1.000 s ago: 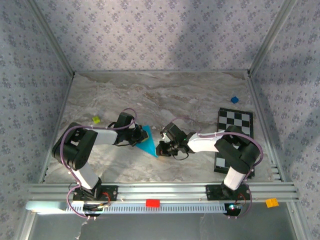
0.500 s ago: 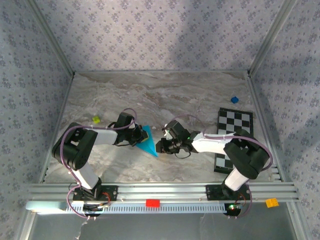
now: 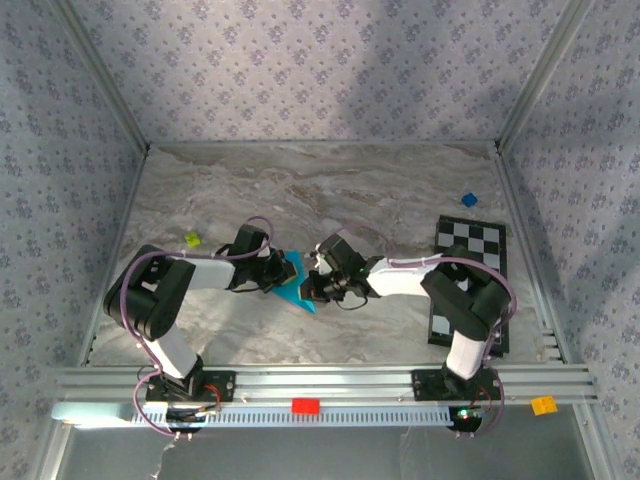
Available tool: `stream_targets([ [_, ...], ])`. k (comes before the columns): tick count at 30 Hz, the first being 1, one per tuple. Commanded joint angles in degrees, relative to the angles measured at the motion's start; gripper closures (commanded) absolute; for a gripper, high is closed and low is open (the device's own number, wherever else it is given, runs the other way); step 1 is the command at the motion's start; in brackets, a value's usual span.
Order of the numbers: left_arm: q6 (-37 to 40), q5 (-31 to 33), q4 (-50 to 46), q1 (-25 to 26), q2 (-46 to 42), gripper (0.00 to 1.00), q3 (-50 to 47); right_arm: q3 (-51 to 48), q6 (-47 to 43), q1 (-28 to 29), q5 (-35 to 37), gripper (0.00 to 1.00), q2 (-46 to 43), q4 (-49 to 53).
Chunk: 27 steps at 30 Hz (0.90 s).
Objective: Fold a paper plane with a square sheet of paper (pick it up from the middle)
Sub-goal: Fourth fold the wing at the center of the table.
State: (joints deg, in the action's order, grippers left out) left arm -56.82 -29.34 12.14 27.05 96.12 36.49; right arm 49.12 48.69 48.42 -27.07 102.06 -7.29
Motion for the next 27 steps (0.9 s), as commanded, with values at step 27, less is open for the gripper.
stream_targets([
  [27, 0.9, 2.8, -3.5, -0.4, 2.0, 1.00, -0.8, -14.6, 2.0, 2.6, 0.9, 0.94, -5.6, -3.8],
])
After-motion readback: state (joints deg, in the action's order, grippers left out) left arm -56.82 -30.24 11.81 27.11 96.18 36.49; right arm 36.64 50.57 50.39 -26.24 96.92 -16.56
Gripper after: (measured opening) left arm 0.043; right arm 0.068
